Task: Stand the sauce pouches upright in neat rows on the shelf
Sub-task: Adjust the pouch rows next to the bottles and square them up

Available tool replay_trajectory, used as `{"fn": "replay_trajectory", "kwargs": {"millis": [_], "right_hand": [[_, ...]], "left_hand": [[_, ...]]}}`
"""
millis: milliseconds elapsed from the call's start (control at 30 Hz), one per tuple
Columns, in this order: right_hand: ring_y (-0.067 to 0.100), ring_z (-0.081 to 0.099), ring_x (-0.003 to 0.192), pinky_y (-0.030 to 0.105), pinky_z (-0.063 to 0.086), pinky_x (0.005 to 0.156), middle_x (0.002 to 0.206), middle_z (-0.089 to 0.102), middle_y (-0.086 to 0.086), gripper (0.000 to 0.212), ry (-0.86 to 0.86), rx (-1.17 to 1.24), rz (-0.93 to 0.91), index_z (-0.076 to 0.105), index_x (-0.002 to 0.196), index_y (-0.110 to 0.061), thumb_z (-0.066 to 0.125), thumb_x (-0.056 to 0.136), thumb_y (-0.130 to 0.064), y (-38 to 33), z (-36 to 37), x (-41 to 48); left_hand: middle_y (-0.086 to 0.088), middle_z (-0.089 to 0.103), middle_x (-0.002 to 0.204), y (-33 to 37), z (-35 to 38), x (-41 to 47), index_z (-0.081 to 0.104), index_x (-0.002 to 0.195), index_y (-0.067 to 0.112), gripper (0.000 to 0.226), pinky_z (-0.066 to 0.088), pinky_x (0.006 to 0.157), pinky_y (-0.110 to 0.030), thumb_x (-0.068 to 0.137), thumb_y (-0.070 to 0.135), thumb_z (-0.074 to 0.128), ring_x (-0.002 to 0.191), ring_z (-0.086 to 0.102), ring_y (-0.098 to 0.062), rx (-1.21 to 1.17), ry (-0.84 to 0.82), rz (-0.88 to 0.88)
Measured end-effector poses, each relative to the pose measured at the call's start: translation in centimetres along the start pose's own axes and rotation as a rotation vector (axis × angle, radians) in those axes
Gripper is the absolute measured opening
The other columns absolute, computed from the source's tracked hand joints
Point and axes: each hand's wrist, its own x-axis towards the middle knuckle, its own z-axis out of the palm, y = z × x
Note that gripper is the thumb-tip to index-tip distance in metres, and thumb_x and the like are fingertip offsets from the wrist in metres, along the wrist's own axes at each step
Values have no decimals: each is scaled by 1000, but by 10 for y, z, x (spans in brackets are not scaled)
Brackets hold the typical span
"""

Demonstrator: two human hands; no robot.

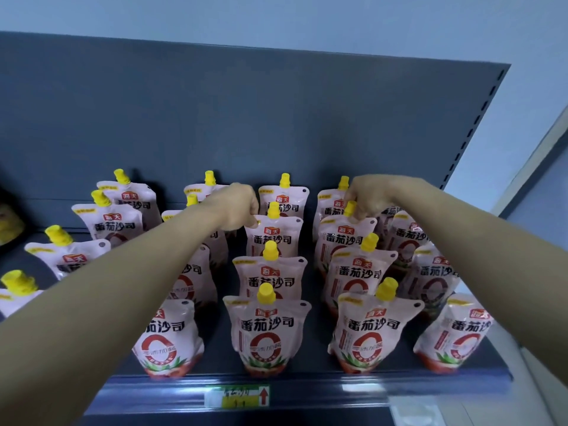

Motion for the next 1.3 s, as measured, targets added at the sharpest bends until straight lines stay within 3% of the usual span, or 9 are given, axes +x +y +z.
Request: {"fn": "replay_trajectory", "kwargs": {"millis": [167,267,433,567,700,933,1100,1233,1300], "right_hand": [[16,51,56,23,41,53,61,47,-5,26,-19,24,-44,48,73,-27,70,84,-19,2,-1,1],[17,55,61,23,46,57,68,51,-3,20,-50,36,-48,56,97,-25,68,85,-14,0,-3,-4],[16,65,83,25,54,70,97,66,-2,46,-54,-17,-60,57,129,-18,59,85,-3,-8,-24,-14],[24,63,106,31,48,91,113,70,5,36,127,65,-180,63,121,-15,61,85,-10,-33,-40,-15],[21,67,101,20,47,73,104,74,6,26,149,178,-378,69,110,-14,60,86,-9,-74,-47,-11],[22,66,103,15,44,66,109,72,8,25,128,101,-570,69,111,-9,64,87,-12,-156,-48,2],[21,62,105,31,46,90,111,71,3,31,85,40,-556,66,116,-12,66,86,-17,-196,-46,5],[13,61,74,20,48,65,95,67,-13,38,-84,62,-501,62,122,-14,66,84,-14,-219,-43,5],[15,64,84,16,49,65,105,68,-5,45,-169,99,-478,59,126,-19,70,82,-20,-230,-39,3]], "left_hand": [[1,49,55,3,-1,2,56,56,18,27,39,62,-28,79,21,70,63,48,-23,41,-17,-16],[2,48,56,1,0,5,56,60,17,24,39,62,-27,79,20,71,65,48,-23,38,-24,-16],[4,60,75,-2,-12,2,68,89,14,10,41,65,-22,80,11,69,75,57,-18,-22,-113,19],[-2,67,86,-9,-39,-6,67,99,18,26,37,41,-8,81,0,59,58,56,-4,-133,-55,1],[-5,69,89,-32,-64,-28,69,97,16,26,42,70,-21,80,-1,58,78,60,-18,-120,93,-63],[1,68,83,-99,-73,-84,70,96,17,21,38,69,-21,78,6,67,76,59,-15,-88,121,-219],[3,62,86,-144,-73,-97,68,104,15,26,37,74,-22,79,8,68,83,55,-16,-43,110,-264],[-2,64,100,-183,-78,-100,65,110,15,32,40,79,-25,78,12,70,90,55,-19,3,51,-286],[-6,65,107,-201,-78,-99,65,109,13,32,42,82,-27,78,13,71,94,57,-21,1,22,-282]]}}
